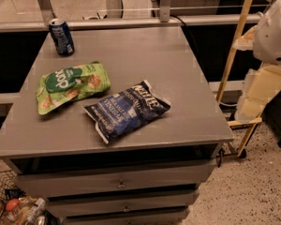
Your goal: Pick blue chip bag
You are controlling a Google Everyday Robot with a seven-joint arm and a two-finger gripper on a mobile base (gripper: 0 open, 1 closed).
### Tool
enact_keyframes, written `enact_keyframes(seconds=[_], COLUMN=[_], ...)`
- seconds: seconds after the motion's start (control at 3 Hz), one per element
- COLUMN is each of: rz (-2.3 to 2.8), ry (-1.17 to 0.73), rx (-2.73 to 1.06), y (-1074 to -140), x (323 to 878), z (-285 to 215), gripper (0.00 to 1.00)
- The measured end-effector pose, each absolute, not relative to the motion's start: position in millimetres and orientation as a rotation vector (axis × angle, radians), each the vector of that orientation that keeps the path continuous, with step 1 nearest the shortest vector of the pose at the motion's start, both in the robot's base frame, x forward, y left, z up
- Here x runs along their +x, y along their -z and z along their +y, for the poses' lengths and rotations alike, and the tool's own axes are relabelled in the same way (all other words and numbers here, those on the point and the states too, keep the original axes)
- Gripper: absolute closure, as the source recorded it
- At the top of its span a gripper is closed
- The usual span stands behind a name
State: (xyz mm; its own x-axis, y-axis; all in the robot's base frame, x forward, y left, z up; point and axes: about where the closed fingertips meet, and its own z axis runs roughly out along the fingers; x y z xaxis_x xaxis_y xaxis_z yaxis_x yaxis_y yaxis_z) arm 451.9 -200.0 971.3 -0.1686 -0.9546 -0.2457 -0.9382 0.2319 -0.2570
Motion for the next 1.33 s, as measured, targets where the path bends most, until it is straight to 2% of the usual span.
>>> enact_keyframes(seconds=[0.67, 1.33], rz=[2.013, 2.019], ry=[-0.139, -0.180], rx=[-1.734, -1.734], y=[-932.0, -924.3], x=[493.5, 494.0], z=[-146.3, -136.5], gripper=[0.00, 0.00])
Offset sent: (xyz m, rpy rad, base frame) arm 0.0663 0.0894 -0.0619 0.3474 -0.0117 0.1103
